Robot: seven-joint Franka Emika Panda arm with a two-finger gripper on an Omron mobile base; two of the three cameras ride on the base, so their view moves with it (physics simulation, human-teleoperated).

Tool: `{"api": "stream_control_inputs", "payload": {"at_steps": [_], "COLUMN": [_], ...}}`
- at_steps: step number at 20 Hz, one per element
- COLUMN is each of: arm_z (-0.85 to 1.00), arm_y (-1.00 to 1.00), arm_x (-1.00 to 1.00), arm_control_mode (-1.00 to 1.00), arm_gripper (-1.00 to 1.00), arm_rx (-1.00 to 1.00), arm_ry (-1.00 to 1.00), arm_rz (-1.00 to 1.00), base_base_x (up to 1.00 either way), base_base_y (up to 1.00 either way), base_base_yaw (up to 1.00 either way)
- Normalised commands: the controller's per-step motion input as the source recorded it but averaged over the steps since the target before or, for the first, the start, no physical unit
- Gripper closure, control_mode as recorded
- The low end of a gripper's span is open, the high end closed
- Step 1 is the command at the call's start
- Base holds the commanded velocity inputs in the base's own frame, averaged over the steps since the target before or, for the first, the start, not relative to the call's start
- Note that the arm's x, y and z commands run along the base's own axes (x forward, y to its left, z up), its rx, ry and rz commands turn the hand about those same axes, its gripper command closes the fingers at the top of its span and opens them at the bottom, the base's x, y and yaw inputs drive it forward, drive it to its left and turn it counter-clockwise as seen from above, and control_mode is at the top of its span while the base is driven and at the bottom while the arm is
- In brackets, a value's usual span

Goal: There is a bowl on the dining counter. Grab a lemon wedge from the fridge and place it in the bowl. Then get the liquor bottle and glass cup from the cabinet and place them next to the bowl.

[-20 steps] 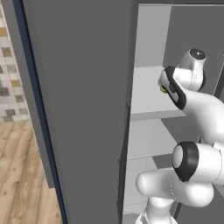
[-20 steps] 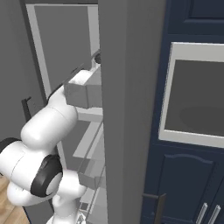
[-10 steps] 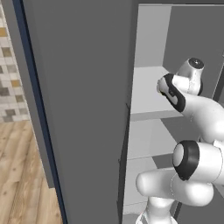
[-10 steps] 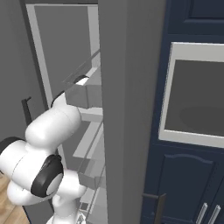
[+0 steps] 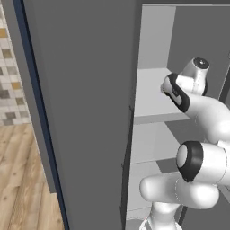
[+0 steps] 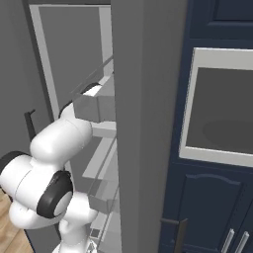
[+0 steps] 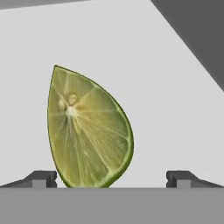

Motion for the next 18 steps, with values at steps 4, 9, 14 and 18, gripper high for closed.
{"api": "stream_control_inputs", "payload": {"at_steps": [4,9,14,18], "arm_z": [0.46,0.09,0.00,-0.10], "arm_y": [0.00,0.00,0.00,0.00], "arm_x": [-0.07,0.16,0.35,0.23], "arm_control_mode": [-1.00,-1.00,-1.00,-1.00], "arm_gripper": [-1.00,-1.00,-1.00,-1.00], "arm_rx": [0.00,0.00,0.00,0.00], "arm_ry": [0.00,0.00,0.00,0.03], "arm_rz": [0.00,0.00,0.00,0.00], "base_base_x": [0.00,0.00,0.00,0.00], "base_base_y": [0.00,0.00,0.00,0.00], "base_base_yaw": [0.00,0.00,0.00,0.00]}}
